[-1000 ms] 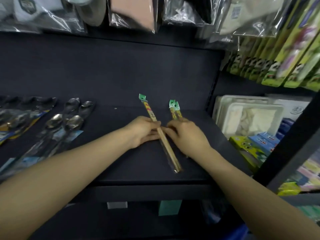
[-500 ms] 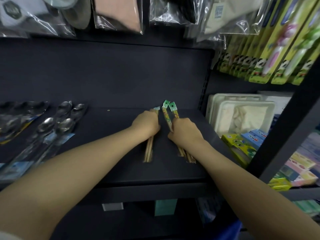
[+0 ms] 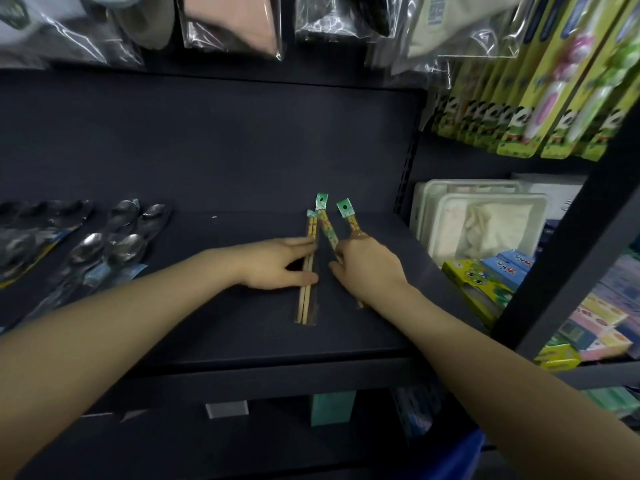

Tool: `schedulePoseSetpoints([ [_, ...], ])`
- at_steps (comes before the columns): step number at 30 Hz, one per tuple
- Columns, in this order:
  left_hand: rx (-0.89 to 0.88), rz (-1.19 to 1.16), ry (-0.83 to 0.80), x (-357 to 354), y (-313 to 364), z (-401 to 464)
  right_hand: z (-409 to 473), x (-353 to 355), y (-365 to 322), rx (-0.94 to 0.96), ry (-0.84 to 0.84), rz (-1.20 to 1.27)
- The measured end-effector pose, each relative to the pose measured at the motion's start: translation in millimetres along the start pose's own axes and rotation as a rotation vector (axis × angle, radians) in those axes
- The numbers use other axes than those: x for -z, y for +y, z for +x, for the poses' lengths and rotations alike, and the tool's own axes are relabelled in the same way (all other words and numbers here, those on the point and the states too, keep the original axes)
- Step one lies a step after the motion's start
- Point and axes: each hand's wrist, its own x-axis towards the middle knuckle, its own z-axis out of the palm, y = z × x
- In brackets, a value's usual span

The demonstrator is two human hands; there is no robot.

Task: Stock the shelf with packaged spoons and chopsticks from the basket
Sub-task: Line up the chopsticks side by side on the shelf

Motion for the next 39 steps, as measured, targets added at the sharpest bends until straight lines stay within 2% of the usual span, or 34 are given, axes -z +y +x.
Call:
schedulePoseSetpoints([
  [4,0.021,0.081,0.036,-6,9,-1,-3,-3,7,0.057,0.038,0.034],
  [7,0.059,0.099,0.042,-6,16,2,-4,5,26,-0.053,0.152,0.109],
  [9,0.081,0.093,0.045,-7,21,8,-5,8,38,-0.153,0.123,0.14],
  [12,0.098,0.069,0.053,-5,27,17,-10,3,46,-0.183,0.035,0.184],
  [16,0.057,-0.022,0.035,-4,28,23,-9,0,46,-0.192,0.048,0.199],
  [20,0.028,0.021,0.019,-6,37,25,-1,-2,40,-0.23,0.048,0.133],
  [29,-0.012,0.049,0.017,-11,45,22,13,-1,40,-0.169,0.03,0.162],
  [36,0.003,0.089,0.029,-10,48,19,-2,-2,40,-0.064,0.051,-0.034],
  [39,0.013,0.115,0.034,-11,44,18,-6,-1,43,0.081,0.027,0.028],
])
